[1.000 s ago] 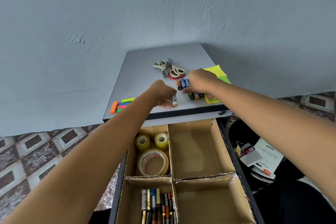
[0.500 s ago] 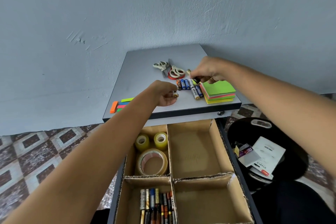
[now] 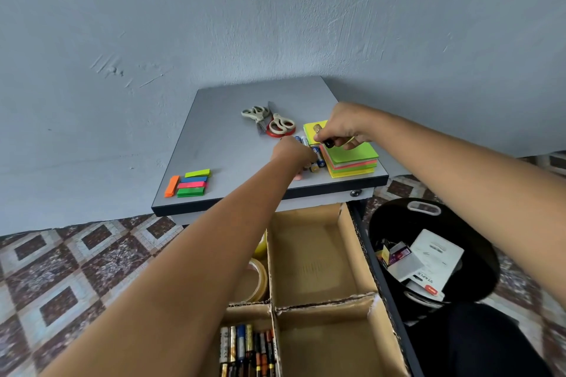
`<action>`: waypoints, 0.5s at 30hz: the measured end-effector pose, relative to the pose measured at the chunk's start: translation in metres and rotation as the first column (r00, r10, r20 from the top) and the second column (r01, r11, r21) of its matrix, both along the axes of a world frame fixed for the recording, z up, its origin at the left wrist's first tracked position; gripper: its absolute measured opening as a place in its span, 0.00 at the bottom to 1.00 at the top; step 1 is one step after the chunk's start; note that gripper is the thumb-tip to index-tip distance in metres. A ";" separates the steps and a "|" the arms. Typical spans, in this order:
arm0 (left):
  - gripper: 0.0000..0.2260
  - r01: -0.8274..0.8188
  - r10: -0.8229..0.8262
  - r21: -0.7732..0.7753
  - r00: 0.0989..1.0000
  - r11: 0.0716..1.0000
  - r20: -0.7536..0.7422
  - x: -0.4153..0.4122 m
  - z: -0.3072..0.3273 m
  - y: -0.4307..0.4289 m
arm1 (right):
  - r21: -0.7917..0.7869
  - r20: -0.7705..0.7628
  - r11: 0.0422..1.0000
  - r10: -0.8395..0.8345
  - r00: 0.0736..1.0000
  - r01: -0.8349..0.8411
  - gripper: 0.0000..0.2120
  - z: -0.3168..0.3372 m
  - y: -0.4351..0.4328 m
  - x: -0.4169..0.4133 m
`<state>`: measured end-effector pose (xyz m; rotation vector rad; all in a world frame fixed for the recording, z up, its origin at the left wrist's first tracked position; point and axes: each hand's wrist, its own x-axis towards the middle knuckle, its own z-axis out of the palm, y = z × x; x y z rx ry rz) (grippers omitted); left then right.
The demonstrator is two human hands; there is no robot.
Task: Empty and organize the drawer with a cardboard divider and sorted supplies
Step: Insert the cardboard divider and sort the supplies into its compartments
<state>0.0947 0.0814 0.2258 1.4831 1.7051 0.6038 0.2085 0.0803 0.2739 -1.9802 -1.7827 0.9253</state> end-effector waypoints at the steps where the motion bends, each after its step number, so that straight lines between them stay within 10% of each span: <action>1: 0.11 0.010 -0.010 0.004 1.000 1.000 -0.014 0.000 0.000 0.001 | 0.008 0.024 1.000 0.009 1.000 -0.009 0.11 -0.001 0.001 -0.002; 8: 0.07 0.146 -0.151 -0.044 0.977 0.988 -0.147 -0.011 0.008 -0.008 | 0.020 0.382 0.988 0.136 0.914 -0.155 0.15 0.001 0.002 -0.021; 15: 0.10 0.018 -0.005 -0.205 0.998 0.979 0.062 -0.042 0.009 -0.015 | 0.000 0.646 0.966 0.196 0.738 -0.257 0.16 -0.002 0.001 -0.033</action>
